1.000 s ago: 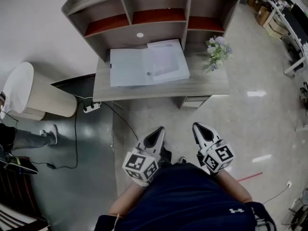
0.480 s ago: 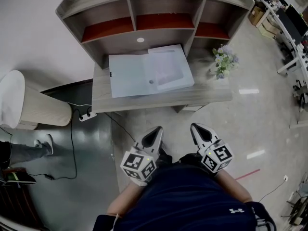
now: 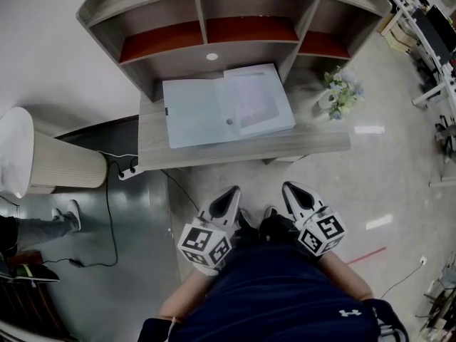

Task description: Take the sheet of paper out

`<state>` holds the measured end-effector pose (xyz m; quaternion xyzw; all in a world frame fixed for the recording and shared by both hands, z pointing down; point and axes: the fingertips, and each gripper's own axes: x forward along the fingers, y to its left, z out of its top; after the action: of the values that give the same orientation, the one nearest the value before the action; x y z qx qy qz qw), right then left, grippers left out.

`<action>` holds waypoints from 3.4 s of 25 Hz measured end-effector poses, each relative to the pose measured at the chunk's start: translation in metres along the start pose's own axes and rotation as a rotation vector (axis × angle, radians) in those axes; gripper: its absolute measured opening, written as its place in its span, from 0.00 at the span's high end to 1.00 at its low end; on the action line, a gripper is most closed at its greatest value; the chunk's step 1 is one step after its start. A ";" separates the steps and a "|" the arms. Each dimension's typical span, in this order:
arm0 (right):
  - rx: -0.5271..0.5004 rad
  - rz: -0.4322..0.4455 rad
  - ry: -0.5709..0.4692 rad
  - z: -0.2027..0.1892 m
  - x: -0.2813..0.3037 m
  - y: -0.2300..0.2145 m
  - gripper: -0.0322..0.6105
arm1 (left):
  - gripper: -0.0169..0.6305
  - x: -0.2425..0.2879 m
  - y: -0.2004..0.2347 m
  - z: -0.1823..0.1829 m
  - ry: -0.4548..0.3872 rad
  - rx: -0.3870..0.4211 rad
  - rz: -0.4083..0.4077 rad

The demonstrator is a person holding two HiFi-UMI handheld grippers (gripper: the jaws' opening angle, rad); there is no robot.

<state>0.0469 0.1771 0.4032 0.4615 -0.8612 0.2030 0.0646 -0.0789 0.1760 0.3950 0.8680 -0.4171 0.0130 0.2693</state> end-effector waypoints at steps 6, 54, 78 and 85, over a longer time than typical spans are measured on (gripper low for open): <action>0.020 -0.013 0.013 -0.001 0.012 -0.016 0.94 | 0.95 0.019 0.010 0.005 0.014 -0.002 -0.003; 0.080 0.144 0.066 0.088 0.194 -0.209 0.94 | 0.95 0.244 0.148 0.080 0.077 0.037 0.265; 0.185 -0.017 0.137 0.043 0.220 -0.221 0.94 | 0.63 0.342 0.282 -0.070 0.553 -0.194 0.238; 0.227 -0.054 0.151 0.033 0.212 -0.223 0.94 | 0.54 0.371 0.303 -0.080 0.607 -0.071 0.329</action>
<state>0.1124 -0.1093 0.5012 0.4721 -0.8126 0.3317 0.0820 -0.0419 -0.2054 0.6935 0.7357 -0.4527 0.2991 0.4054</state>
